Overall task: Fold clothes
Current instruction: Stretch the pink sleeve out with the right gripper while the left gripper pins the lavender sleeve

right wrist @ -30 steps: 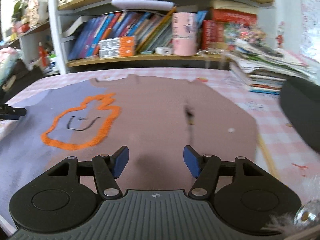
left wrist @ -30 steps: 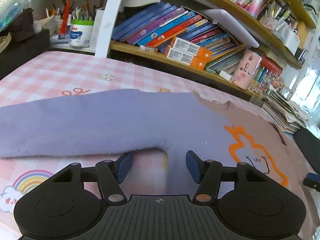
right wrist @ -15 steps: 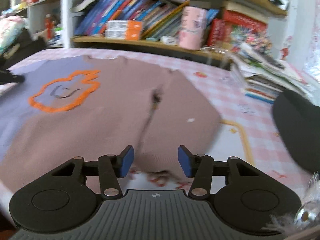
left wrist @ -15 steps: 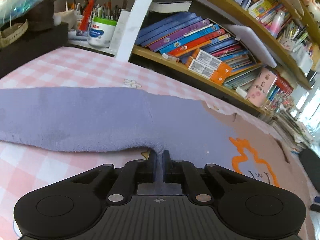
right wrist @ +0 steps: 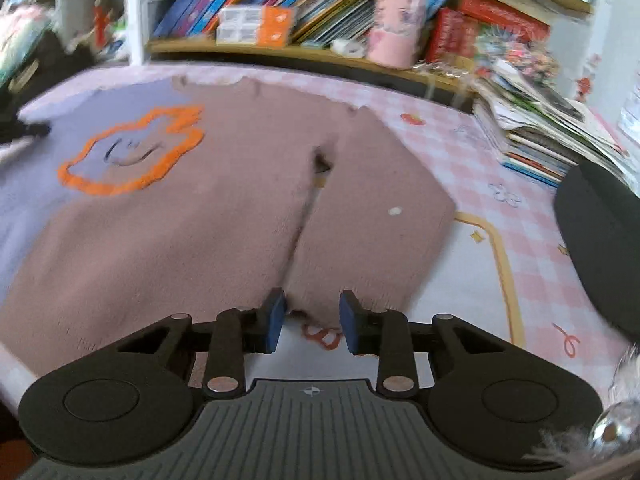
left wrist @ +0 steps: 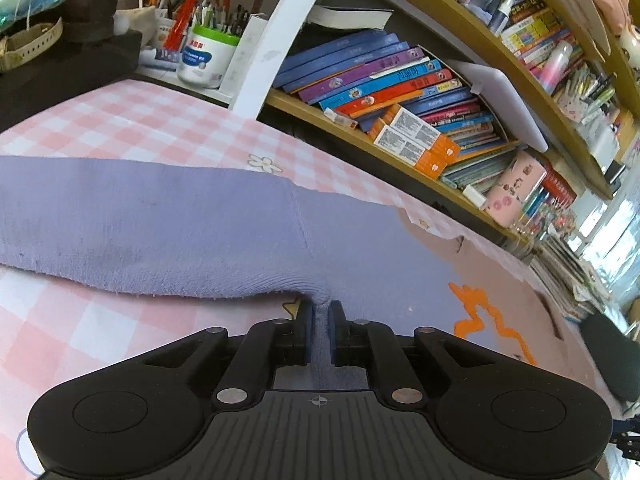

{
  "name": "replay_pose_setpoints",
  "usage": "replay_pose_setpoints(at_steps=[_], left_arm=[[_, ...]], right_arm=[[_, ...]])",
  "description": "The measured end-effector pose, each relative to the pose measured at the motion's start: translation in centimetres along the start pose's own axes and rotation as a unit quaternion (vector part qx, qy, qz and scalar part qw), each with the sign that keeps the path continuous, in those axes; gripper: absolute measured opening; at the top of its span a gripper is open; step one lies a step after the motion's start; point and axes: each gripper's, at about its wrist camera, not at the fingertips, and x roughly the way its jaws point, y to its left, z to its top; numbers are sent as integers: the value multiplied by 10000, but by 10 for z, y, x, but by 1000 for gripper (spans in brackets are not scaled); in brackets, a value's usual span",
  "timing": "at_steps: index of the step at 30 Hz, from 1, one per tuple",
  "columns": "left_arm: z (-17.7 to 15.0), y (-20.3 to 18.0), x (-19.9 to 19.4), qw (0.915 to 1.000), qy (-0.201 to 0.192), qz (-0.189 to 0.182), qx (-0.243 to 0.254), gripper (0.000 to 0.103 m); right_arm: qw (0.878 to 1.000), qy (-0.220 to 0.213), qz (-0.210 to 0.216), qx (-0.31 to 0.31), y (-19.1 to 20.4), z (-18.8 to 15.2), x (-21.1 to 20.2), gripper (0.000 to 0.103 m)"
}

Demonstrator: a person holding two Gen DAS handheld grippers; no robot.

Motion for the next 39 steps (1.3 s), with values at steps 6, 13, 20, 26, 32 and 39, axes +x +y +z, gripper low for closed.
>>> replay_pose_setpoints(at_steps=[6,13,20,26,32,39], left_arm=[[0,-6,1,9998,13,92,186,10],[0,-5,0,9998,15,84,182,10],[0,-5,1,9998,14,73,171,10],[0,-6,1,9997,11,93,225,11],[-1,-7,1,9996,12,105,267,12],[-1,-8,1,9996,13,102,253,12]], right_arm=[[9999,85,-6,84,-4,4,4,7],[9912,-508,-1214,-121,-46,48,-5,7],[9562,-333,-2892,-300,-130,101,31,7],[9483,117,-3154,-344,-163,104,74,7],[9443,228,-3258,-407,-162,101,94,20],[9886,-661,-1317,296,-102,93,35,45]])
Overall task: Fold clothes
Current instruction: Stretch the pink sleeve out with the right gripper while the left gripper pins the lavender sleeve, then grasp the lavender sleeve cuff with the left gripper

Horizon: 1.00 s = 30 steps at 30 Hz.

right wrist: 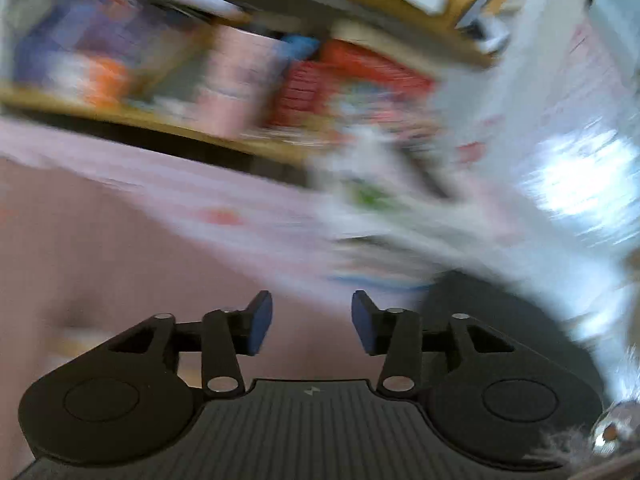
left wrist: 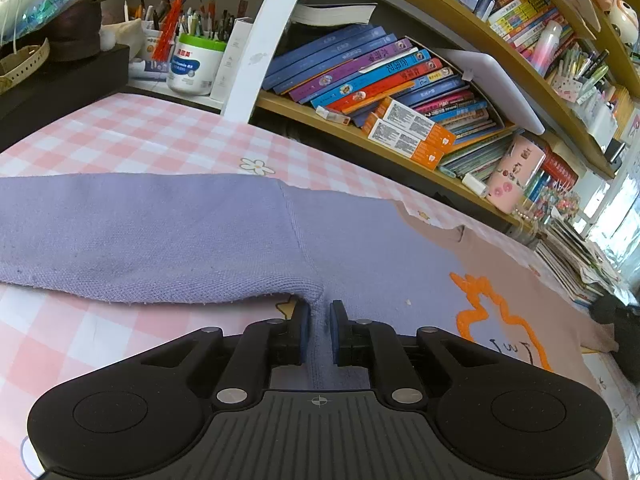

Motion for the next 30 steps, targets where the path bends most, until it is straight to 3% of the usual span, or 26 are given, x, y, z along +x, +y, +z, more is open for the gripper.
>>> replay_pose_setpoints(at_steps=[3,6,7,8,10,20,30], left_arm=[[-1,-1,-3,10000,1,-8,44,13],[-3,-3,-7,9999,12,-2,134,22],[-5,-6,-12,9997,42,21,234,29],[-7,-8,-17,9995,76,23,313,38],[-13,-10,-31,9989,139,48,439,45],[-41,-11,-84,9984,305,327,349,45],[-51,-23,-91,9971,419,354,521,45]], right_arm=[[9935,53,1125,166,41,-26,-30,47],[9878,181,1537,188,69,-52,-46,47],[9857,227,1646,271,74,-60,-49,47],[9845,248,1700,340,76,-66,-53,48],[9828,298,1757,489,77,-75,-58,51],[9742,463,1959,1019,73,-104,-84,52],[9671,364,2182,1259,74,-120,-102,52]])
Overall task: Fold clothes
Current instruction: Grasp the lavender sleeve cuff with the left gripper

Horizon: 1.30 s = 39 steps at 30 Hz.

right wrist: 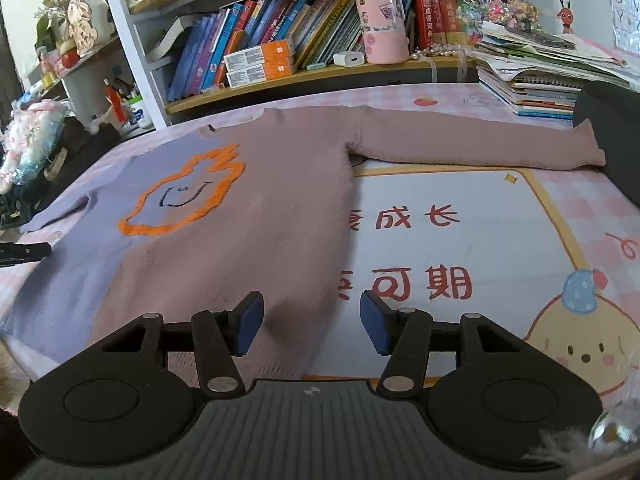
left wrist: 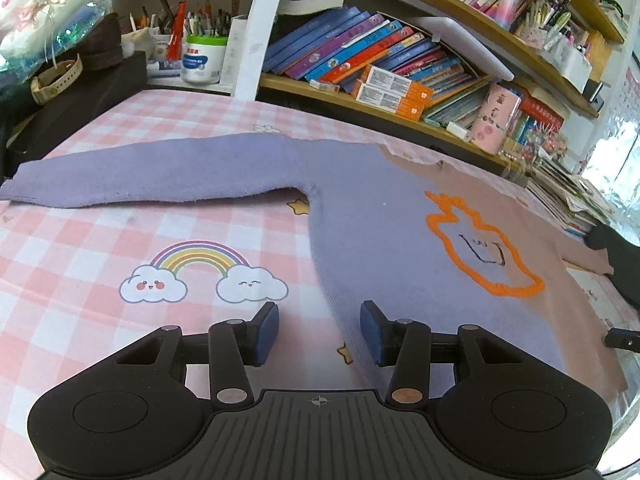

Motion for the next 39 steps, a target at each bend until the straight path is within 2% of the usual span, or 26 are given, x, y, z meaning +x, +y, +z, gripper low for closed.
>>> replay_pose_setpoints(at_steps=[4,10,17,39], left_arm=[[-2,-5,0,10000,28,-69,25,45],[-7,-10,-3,9998,64,-170,82,43],[-6,-10,-2,9997,84,-203,52,43],[-11,-9,-9,9997,35,-233,-44,42]], right_arm=[[10000,-5,-21,-14,2,0,0,51],[9999,38,-42,-97,6,-3,-2,33],[9998,78,-11,-181,10,-2,0,28],[9999,-73,55,-113,8,-9,-3,27]])
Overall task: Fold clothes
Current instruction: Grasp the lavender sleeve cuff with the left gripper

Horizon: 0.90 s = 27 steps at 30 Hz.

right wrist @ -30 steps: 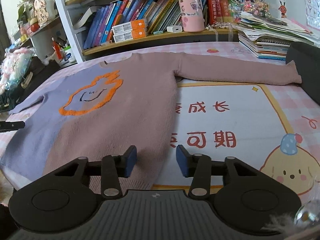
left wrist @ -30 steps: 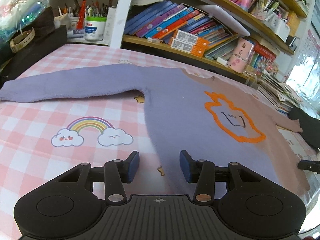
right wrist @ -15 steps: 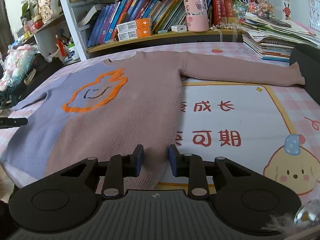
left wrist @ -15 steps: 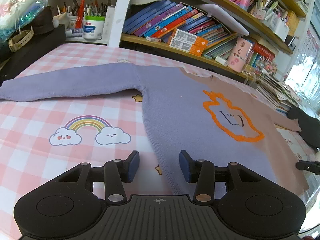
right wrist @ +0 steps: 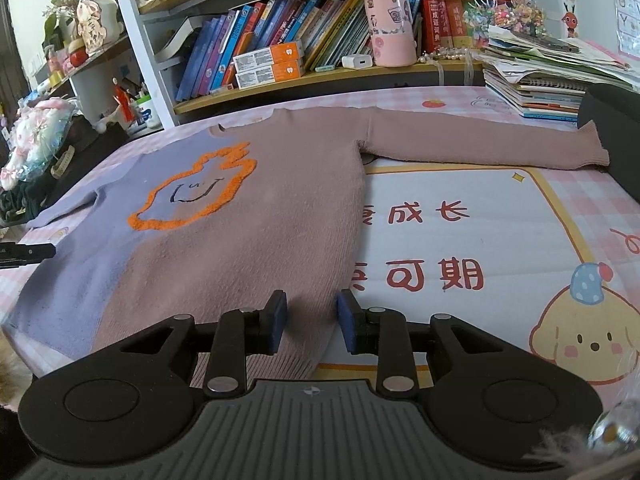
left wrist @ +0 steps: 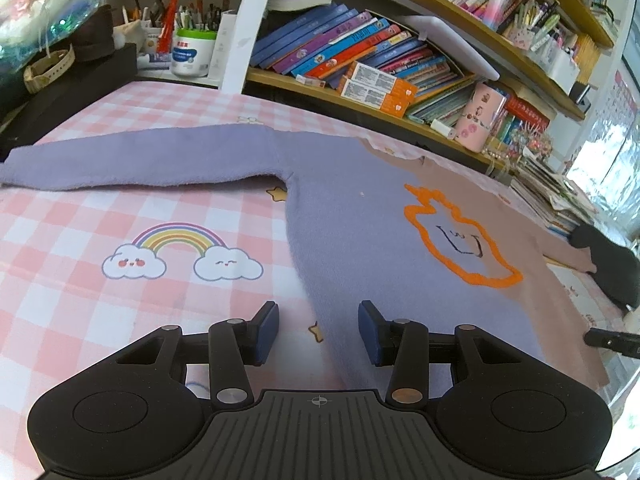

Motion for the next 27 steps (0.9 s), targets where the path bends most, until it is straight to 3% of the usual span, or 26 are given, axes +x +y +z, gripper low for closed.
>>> replay_pose_setpoints(at_steps=[8,17,27], left_arm=[[-7,-2,-7,10000,-37,-19,-35,40],[-12,1,-6,9999,-35,-110,-92,7],[5,12,15,9998,-133,-22,-150,4]], right_arm=[[10000,14,-57,-77,4,-3,-3,27],[9997,47,-138,-214,8,-5,-2,18],[9997,-99,-18,-213,11,6,19,15]])
